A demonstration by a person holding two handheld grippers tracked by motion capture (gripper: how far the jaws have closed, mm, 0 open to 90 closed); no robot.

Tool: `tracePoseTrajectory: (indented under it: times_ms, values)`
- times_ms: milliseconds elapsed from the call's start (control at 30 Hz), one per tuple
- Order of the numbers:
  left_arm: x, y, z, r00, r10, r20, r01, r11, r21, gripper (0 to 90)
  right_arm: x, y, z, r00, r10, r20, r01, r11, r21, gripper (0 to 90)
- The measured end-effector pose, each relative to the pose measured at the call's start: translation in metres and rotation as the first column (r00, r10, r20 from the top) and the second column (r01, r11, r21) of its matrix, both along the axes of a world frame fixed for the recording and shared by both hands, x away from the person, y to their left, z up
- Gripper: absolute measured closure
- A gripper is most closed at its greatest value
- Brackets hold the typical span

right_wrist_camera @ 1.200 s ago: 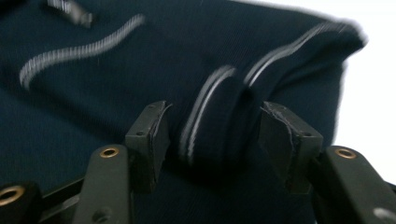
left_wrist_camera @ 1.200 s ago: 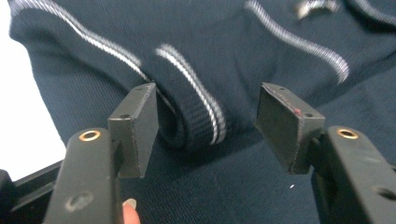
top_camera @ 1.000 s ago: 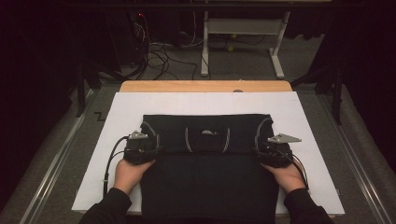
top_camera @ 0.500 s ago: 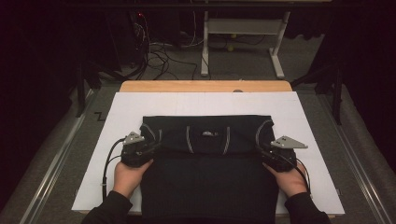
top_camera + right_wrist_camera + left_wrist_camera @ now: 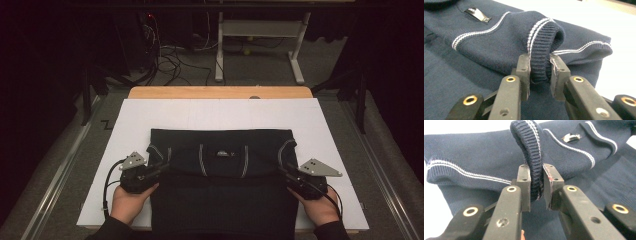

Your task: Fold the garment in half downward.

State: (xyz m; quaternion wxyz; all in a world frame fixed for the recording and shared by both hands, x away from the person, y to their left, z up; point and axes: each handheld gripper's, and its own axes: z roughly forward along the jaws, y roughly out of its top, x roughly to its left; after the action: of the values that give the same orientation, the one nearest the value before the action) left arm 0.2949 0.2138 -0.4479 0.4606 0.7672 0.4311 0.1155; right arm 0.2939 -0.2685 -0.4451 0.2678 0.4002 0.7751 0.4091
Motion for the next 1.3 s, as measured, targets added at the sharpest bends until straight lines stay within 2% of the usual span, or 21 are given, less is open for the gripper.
tracePoseTrajectory:
  times_ms: [233,433,500,633,733,800,967,1067,1167,1300]
  values:
    - [-0.006,0.002,-0.005,0.9995,-0.018,-0.024,0.018,0.9998,-0.005,73.5,-0.013,0.000,-0.001,0.9999,0.015,0.001,-0.015,1.000,-0.012,73.0]
    - [-0.017,0.000,-0.008,0.9982,-0.047,-0.038,0.048,0.9981,0.038,73.4,-0.025,-0.003,-0.005,0.9997,0.021,-0.014,-0.021,1.000,-0.016,72.4]
    - [-0.020,0.000,-0.012,0.9966,-0.052,-0.064,0.055,0.9969,0.056,73.3,-0.029,-0.005,-0.009,0.9992,0.028,-0.028,-0.029,0.999,-0.033,71.9]
    - [-0.020,0.000,-0.025,0.9882,-0.062,-0.140,0.075,0.9936,0.085,72.9,-0.033,-0.008,-0.017,0.9968,0.036,-0.071,-0.039,0.999,-0.038,71.5]
    - [-0.019,0.002,-0.025,0.9861,-0.049,-0.158,0.060,0.9963,0.062,69.9,-0.034,-0.007,-0.020,0.9945,0.040,-0.097,-0.044,0.998,-0.044,70.1]
    - [-0.020,0.004,-0.027,0.9856,-0.043,-0.164,0.052,0.9973,0.053,64.3,-0.034,-0.008,-0.021,0.9922,0.036,-0.120,-0.041,0.999,-0.035,65.9]
    - [-0.019,0.008,-0.025,0.9898,-0.014,-0.142,0.019,0.9991,0.037,45.9,-0.038,-0.014,-0.020,0.9937,0.029,-0.108,-0.029,1.000,-0.001,51.0]
    - [-0.014,0.010,-0.024,0.9904,0.017,-0.137,-0.014,0.9997,0.021,36.3,-0.037,-0.018,-0.017,0.9948,0.010,-0.101,-0.006,0.999,0.045,45.2]
    - [-0.011,0.010,-0.022,0.9933,0.017,-0.114,-0.015,0.9998,0.013,32.1,-0.034,-0.020,-0.014,0.9964,-0.003,-0.085,0.010,0.997,0.077,43.1]
    - [-0.001,0.009,-0.013,0.9960,0.024,-0.086,-0.025,0.9997,-0.002,29.0,-0.027,-0.019,-0.010,0.9968,-0.020,-0.077,0.027,0.995,0.094,43.0]
